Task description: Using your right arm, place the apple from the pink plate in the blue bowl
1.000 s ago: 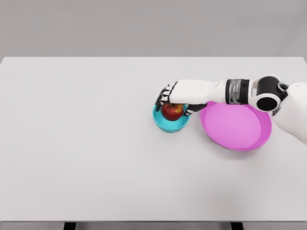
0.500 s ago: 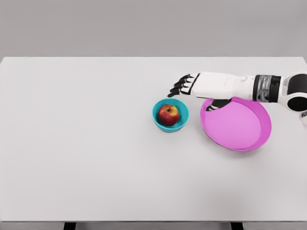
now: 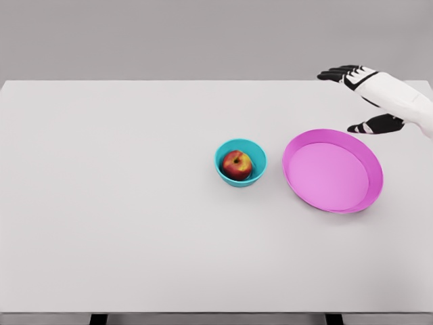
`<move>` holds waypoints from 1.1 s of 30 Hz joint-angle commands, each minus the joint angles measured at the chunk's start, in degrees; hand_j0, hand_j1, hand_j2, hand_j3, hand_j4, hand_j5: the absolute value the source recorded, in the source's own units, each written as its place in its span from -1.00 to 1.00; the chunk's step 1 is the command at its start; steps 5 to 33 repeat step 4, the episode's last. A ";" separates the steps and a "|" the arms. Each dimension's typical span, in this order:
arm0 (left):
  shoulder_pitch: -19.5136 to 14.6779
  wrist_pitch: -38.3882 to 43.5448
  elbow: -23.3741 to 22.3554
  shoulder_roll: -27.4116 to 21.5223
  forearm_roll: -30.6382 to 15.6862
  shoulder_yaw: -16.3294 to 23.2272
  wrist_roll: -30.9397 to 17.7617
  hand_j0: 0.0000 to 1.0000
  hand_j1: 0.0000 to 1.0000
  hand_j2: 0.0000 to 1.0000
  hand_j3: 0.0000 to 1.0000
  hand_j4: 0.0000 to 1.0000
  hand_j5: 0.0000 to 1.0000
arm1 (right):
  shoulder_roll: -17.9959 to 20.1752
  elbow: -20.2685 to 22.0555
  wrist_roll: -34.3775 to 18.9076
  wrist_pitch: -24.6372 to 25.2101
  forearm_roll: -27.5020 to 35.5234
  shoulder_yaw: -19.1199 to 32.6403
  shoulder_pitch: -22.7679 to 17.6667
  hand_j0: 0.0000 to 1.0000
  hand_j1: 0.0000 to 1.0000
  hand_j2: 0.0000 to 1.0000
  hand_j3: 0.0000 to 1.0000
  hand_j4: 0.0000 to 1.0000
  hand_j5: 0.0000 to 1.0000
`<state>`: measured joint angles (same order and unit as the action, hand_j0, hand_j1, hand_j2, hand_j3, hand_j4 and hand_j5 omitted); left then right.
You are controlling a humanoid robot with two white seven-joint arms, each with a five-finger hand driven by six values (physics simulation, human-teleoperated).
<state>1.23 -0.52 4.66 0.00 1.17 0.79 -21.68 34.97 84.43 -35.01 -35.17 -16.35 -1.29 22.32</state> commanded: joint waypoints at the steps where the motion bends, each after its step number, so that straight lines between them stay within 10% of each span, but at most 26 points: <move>1: 0.00 0.00 -0.01 0.00 -0.03 0.00 -0.03 1.00 1.00 1.00 1.00 1.00 1.00 | -0.78 -0.67 0.01 0.17 0.26 0.76 0.00 1.00 1.00 1.00 1.00 1.00 1.00; 33: 0.00 -0.09 -0.01 0.00 -0.12 0.00 -0.03 1.00 1.00 1.00 1.00 1.00 1.00 | -0.78 -1.37 0.01 0.17 0.18 0.76 0.00 1.00 1.00 1.00 1.00 1.00 1.00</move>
